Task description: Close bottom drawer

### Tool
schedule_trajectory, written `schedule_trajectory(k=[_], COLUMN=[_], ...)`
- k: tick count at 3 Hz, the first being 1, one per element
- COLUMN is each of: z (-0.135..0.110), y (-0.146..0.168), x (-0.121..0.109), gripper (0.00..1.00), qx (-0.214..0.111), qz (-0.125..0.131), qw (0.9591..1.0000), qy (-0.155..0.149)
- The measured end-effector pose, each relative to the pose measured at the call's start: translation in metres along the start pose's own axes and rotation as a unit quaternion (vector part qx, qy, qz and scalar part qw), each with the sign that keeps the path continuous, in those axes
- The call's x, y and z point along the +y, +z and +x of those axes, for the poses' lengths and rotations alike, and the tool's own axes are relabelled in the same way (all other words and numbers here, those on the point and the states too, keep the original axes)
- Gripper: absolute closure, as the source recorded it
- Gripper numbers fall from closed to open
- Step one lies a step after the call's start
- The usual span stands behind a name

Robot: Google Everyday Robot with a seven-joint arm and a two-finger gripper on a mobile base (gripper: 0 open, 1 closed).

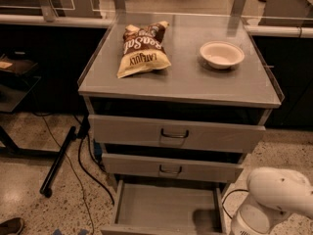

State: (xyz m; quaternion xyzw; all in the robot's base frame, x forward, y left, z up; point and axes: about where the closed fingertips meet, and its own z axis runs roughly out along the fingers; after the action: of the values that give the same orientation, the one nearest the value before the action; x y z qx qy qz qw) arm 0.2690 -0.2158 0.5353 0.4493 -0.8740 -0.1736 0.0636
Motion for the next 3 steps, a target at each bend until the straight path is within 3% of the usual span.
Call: schedule_trajectory(k=[1, 2, 3], z=[-0.003, -0.002, 0.002], y=[0.040, 0.049, 0.072], x=[-0.015, -0.014, -0.020], gripper=[1.00, 1.00, 1.00], qx=[-0.009, -0.009, -0.029], qz=[-0.022, -0.031, -0.039], qw=[0.9996, 0.9993, 0.9979], qy=[0.018, 0.019, 0.042])
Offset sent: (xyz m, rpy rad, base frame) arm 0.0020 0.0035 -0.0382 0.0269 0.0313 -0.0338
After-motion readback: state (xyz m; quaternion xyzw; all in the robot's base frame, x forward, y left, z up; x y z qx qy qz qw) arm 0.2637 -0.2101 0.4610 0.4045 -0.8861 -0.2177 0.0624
